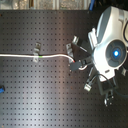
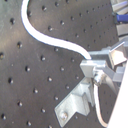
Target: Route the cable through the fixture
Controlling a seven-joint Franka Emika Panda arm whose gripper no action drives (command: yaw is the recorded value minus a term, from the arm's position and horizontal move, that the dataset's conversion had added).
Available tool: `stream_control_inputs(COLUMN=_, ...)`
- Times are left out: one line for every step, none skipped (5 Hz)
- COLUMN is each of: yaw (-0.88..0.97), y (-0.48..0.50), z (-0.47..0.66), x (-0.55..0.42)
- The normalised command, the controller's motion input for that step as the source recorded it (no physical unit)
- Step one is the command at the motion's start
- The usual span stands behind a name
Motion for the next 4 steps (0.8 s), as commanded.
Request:
stream_control_inputs(yaw=0.07, y=0.374, z=0.31, x=-0.131)
stream_control_inputs(yaw=0.15, y=0.426, z=0.42, x=-0.163)
stream_control_inputs(yaw=0.11, y=0.354, z=0.39, x=-0.121)
stream_control_inputs(yaw=0.00, y=0.038, z=0.45, x=-0.015)
